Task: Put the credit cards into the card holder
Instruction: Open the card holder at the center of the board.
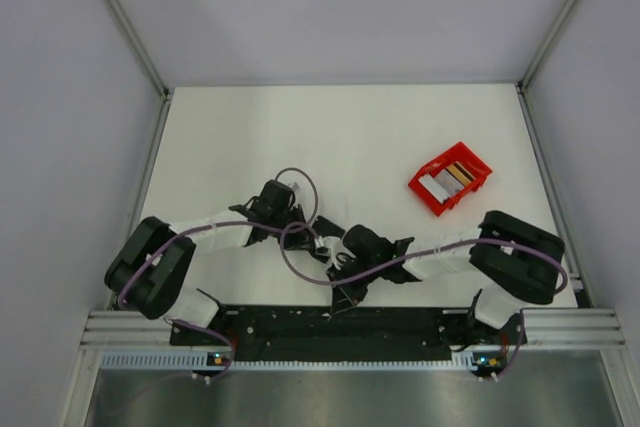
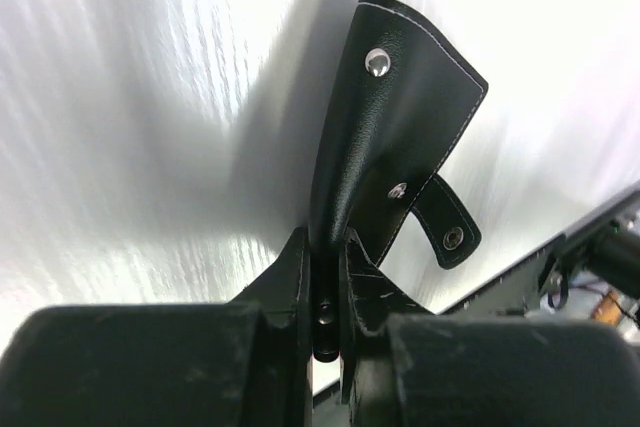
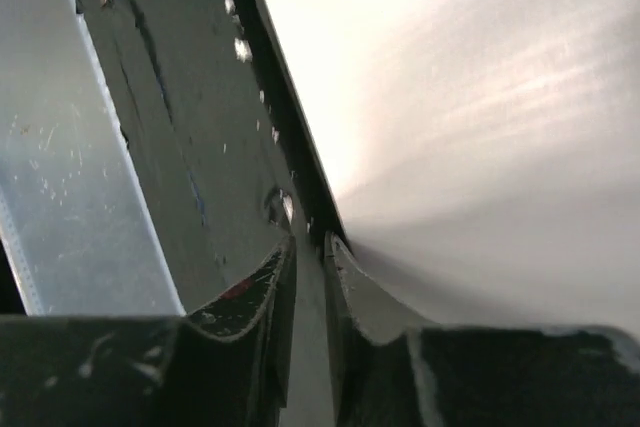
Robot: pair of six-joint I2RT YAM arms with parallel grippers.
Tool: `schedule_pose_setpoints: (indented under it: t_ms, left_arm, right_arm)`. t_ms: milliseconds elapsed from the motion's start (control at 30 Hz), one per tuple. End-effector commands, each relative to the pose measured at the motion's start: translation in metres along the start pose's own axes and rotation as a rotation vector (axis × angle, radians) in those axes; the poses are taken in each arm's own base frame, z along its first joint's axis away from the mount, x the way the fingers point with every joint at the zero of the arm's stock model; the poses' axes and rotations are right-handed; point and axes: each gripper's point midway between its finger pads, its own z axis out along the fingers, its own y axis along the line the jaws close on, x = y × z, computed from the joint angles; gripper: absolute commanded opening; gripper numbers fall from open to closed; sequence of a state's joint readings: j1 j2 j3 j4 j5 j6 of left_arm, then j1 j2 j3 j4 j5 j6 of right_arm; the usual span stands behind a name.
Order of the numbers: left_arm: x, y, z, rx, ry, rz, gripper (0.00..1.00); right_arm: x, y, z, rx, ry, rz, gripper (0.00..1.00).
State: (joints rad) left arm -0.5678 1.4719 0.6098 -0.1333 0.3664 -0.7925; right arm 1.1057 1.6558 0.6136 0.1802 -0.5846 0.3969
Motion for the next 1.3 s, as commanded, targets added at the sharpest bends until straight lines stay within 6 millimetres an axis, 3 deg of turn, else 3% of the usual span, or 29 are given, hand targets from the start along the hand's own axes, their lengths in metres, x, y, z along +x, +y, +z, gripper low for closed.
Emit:
schedule_pose_setpoints:
  t_ms: [0, 200, 267, 300, 333, 400, 500, 567, 667, 800, 1033, 1267]
  left_arm:
    - [-0.053, 0.009, -0.004, -0.096, -0.242, 0.038, 0.03]
    - [-0.051, 0.001, -0.021, -0.082, -0.267, 0.058, 0.43]
    - [-0.049, -0.001, -0.027, -0.078, -0.266, 0.074, 0.52]
    - [-0.047, 0.000, -0.030, -0.082, -0.265, 0.079, 0.66]
    - [-0.046, 0.000, -0.032, -0.088, -0.268, 0.084, 0.67]
    - [-0.043, 0.003, -0.037, -0.102, -0.269, 0.090, 0.68]
    - [-0.044, 0.009, -0.049, -0.141, -0.301, 0.086, 0.69]
    - [-0.047, 0.012, -0.058, -0.171, -0.333, 0.075, 0.69]
    - [-0.057, 0.026, -0.076, -0.278, -0.402, 0.051, 0.66]
    - [-0.064, 0.041, -0.094, -0.381, -0.466, 0.034, 0.51]
    - [-0.063, 0.041, -0.092, -0.375, -0.459, 0.046, 0.42]
    - [-0.069, 0.018, -0.077, -0.260, -0.436, 0.130, 0.45]
  right_arm:
    - [0.002, 0.011, -0.031, 0.053, -0.068, -0.007, 0.23]
    - [-0.017, -0.022, -0.073, 0.212, -0.287, 0.201, 0.38]
    - [-0.031, -0.023, -0.086, 0.222, -0.381, 0.229, 0.48]
    - [-0.038, -0.022, -0.091, 0.229, -0.412, 0.233, 0.52]
    - [-0.045, -0.020, -0.095, 0.236, -0.438, 0.238, 0.51]
    - [-0.063, -0.010, -0.101, 0.215, -0.477, 0.215, 0.51]
    - [-0.089, -0.013, -0.110, 0.271, -0.531, 0.232, 0.51]
    - [-0.108, -0.020, -0.116, 0.335, -0.569, 0.258, 0.45]
    - [-0.132, -0.025, -0.112, 0.382, -0.561, 0.259, 0.44]
    - [-0.169, -0.027, -0.096, 0.397, -0.532, 0.264, 0.34]
    - [-0.178, -0.051, -0.055, 0.422, -0.419, 0.299, 0.28]
    - [-0.145, -0.083, -0.060, 0.551, -0.375, 0.358, 0.27]
